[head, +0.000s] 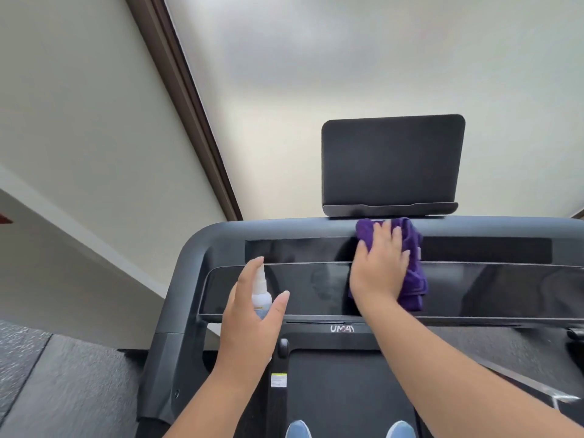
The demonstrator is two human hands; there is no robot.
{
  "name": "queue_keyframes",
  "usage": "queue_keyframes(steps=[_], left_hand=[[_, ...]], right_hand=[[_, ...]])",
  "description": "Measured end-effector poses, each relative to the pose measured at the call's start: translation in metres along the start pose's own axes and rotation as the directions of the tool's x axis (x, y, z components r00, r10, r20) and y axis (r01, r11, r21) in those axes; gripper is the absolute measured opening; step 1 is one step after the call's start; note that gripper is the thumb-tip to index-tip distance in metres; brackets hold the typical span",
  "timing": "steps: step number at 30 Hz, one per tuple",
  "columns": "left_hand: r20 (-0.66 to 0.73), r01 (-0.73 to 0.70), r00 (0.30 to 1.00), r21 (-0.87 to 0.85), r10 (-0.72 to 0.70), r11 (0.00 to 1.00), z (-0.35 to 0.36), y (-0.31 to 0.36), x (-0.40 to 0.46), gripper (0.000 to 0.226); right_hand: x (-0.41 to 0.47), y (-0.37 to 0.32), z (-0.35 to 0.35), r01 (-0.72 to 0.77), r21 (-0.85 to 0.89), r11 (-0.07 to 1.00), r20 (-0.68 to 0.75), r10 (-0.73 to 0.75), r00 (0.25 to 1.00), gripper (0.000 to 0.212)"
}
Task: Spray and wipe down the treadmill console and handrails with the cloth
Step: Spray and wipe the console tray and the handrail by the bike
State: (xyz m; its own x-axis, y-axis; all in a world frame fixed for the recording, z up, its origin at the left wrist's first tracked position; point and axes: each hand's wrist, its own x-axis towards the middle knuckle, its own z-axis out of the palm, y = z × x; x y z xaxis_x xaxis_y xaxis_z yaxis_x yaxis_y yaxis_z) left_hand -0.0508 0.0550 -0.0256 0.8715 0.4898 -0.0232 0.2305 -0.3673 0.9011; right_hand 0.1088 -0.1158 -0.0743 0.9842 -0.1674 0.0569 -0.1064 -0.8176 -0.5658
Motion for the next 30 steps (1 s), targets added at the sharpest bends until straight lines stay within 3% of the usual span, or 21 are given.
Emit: queue_keyframes(steps=[4, 8, 14, 18, 23, 27, 30], left_hand=[[-0.019, -0.031, 0.999, 0.068, 0.032, 0.997, -0.001, -0.004, 0.003, 0.054], [-0.067, 0.051, 0.997, 0.096, -0.044, 0.994, -0.004, -0.015, 0.004, 0.044], [-0.075, 0.053, 0.996, 0.096, -0.046, 0.994, -0.011, -0.019, -0.001, 0.057], [-0.084, 0.021, 0.996, 0.159, -0.008, 0.987, -0.017, -0.02, -0.005, 0.05], [-0.138, 0.093, 0.988, 0.21, -0.065, 0.973, -0.013, -0.036, -0.011, 0.047], [-0.146, 0.07, 0.988, 0.197, -0.041, 0.978, -0.009, -0.04, -0.017, 0.058], [-0.121, 0.044, 0.992, 0.212, -0.019, 0.976, -0.007, -0.043, -0.013, 0.055]], right_hand=[[-0.049, -0.01, 0.034, 0.248, -0.141, 0.958, 0.096, -0.236, 0.967, 0.059], [-0.062, 0.026, 0.014, 0.311, -0.168, 0.936, 0.153, -0.286, 0.946, 0.063], [-0.076, 0.086, -0.03, 0.163, -0.196, 0.967, 0.021, -0.162, 0.987, 0.064], [-0.07, 0.101, -0.041, 0.168, -0.213, 0.963, 0.05, -0.161, 0.986, 0.061], [-0.071, 0.093, -0.037, 0.113, -0.249, 0.962, 0.057, -0.102, 0.993, 0.052], [-0.065, 0.078, -0.036, -0.01, -0.139, 0.99, 0.014, 0.012, 1.0, 0.051], [-0.036, 0.041, -0.034, -0.282, 0.119, 0.952, -0.054, 0.29, 0.955, 0.054]])
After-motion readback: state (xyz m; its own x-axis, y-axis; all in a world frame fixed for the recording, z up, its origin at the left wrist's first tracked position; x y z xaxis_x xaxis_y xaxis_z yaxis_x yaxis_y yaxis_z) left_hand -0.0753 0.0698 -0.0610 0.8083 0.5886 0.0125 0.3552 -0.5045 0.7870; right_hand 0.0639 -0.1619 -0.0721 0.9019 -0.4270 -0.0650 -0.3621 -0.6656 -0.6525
